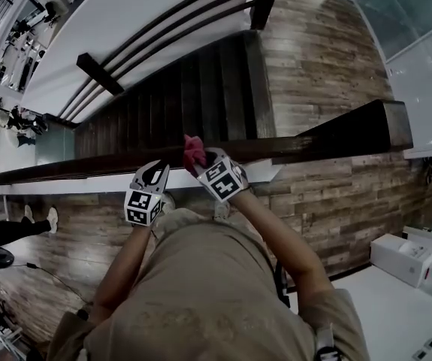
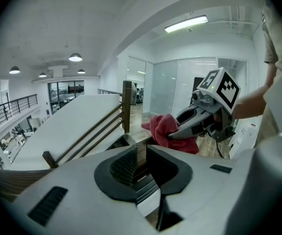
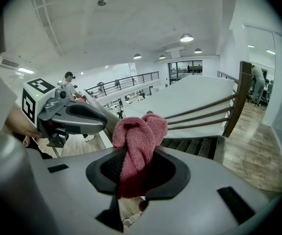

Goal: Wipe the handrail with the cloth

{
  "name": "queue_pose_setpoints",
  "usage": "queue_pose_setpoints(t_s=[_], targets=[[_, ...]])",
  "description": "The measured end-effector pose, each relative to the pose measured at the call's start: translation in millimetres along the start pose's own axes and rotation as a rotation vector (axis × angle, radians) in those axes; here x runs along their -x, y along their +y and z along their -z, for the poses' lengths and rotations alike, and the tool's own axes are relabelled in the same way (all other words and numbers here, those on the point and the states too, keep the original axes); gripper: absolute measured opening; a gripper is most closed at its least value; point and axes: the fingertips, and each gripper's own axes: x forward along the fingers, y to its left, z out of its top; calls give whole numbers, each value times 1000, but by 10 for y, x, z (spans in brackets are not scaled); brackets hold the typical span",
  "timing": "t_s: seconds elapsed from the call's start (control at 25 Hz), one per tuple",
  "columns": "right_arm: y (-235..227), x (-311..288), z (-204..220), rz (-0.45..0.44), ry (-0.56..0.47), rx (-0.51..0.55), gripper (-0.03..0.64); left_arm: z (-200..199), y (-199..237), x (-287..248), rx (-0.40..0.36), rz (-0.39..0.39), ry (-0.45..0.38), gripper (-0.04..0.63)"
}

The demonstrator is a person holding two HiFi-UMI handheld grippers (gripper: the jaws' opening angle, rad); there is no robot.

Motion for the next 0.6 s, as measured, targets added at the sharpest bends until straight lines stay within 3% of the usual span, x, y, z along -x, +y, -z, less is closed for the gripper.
queue_pose_setpoints(t_s=[0.32, 0.6], targets=[[-507, 376, 219, 15, 3, -49, 101, -102, -251, -207, 11, -14, -5, 72], [-1293, 1012, 553, 174, -25, -164, 101, -225, -426, -273, 4, -12, -23, 72]])
